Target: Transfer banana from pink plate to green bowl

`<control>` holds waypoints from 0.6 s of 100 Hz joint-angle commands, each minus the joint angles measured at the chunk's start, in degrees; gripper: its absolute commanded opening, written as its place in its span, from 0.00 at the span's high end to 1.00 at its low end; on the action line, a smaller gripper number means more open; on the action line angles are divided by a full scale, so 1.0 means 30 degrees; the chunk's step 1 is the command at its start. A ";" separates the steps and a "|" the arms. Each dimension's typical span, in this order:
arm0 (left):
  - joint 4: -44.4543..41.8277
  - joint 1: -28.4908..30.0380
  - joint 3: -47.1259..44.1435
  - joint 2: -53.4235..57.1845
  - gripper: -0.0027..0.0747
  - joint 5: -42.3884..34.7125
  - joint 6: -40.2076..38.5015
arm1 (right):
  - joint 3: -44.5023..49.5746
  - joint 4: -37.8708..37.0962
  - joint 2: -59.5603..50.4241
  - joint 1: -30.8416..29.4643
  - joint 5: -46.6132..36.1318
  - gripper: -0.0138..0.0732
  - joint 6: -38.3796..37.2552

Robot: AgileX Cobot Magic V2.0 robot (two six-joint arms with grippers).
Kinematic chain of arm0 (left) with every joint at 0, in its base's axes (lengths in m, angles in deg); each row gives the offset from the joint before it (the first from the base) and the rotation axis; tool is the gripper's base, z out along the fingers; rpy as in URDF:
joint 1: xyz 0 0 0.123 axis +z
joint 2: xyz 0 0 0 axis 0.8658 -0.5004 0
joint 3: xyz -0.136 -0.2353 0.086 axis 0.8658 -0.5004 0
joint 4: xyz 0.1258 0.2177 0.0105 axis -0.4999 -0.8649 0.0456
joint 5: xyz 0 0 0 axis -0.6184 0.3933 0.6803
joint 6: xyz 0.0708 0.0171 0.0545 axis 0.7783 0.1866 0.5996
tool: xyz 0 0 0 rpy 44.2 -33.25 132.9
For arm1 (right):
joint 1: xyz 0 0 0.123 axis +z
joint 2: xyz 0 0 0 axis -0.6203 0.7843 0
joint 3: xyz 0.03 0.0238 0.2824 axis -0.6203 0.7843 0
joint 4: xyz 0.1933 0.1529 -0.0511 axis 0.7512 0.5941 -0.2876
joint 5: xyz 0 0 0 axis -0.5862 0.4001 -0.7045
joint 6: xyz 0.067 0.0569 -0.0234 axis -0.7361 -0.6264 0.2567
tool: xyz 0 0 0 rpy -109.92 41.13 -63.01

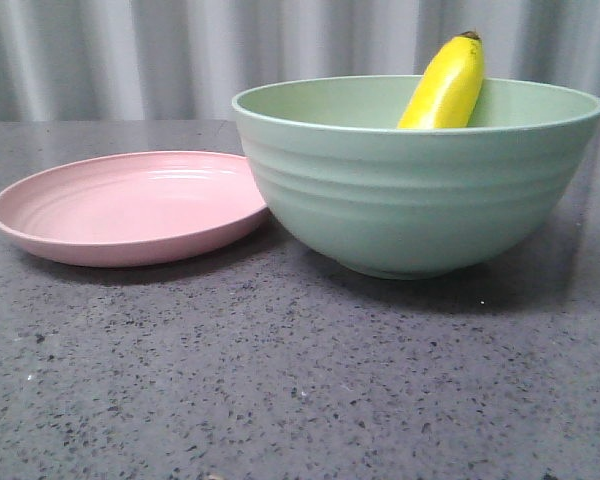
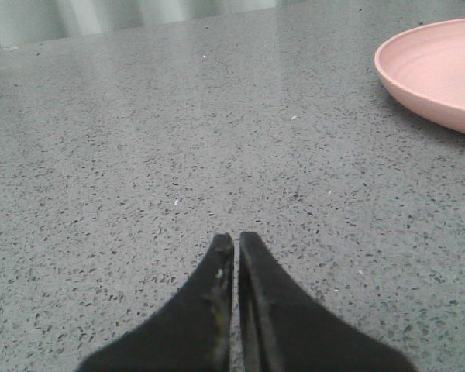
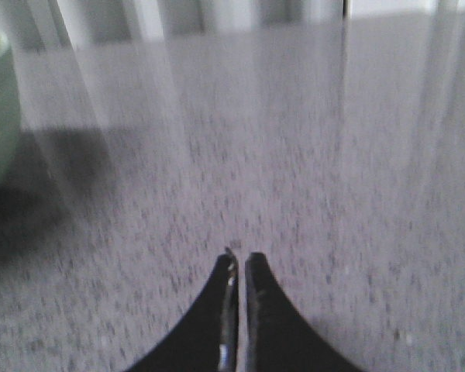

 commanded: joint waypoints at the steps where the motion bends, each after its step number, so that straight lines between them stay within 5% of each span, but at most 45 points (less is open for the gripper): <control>1: 0.0103 0.0077 -0.0116 0.0473 0.99 -0.1421 -0.0143 | 0.0409 -0.0198 -0.0351 -0.0111 0.0140 0.92 0.0070; 60: 0.0103 0.0077 -0.0116 0.0473 0.99 -0.1421 -0.0143 | 0.0409 -0.0198 -0.0351 -0.0111 0.0404 0.92 0.0070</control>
